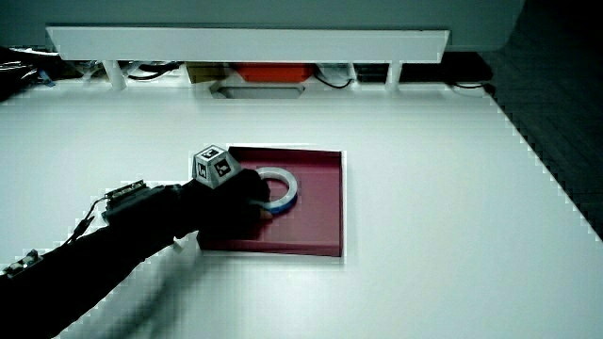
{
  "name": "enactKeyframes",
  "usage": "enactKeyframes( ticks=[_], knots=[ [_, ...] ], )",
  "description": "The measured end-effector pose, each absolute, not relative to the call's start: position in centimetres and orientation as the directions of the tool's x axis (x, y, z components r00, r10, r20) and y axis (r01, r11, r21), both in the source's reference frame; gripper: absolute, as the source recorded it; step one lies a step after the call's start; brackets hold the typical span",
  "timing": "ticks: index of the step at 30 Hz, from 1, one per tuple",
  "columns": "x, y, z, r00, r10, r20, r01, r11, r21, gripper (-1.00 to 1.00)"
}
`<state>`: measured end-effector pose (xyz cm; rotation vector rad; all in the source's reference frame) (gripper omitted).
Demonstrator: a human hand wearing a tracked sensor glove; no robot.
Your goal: Place blue tape
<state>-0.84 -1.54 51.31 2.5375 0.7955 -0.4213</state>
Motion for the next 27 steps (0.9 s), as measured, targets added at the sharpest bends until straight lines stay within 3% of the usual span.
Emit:
enactKeyframes(
  ticks=[7,14,19,20,22,23,24,27],
  knots=[
    [-1.4,-1.5,51.1,0.792,0.426,-0.437,0.579,-0.751,0.317,-0.62],
    [-3.4,-2.0,49.4,0.763,0.425,-0.487,0.583,-0.777,0.236,-0.84],
    [-6.0,-2.2,47.6,0.747,0.387,-0.540,0.582,-0.773,0.252,-1.00],
    [-6.5,-2.2,47.9,0.740,0.422,-0.523,0.596,-0.773,0.220,-1.00],
    [-7.8,-2.3,46.8,0.723,0.411,-0.556,0.609,-0.759,0.230,-1.00],
    [-8.6,-2.1,47.3,0.714,0.351,-0.606,0.584,-0.776,0.239,-1.00],
    [-8.9,-2.1,45.2,0.772,0.436,-0.463,0.585,-0.772,0.247,-1.00],
    [-10.4,-2.3,42.6,0.735,0.500,-0.458,0.642,-0.731,0.234,-1.00]
  ],
)
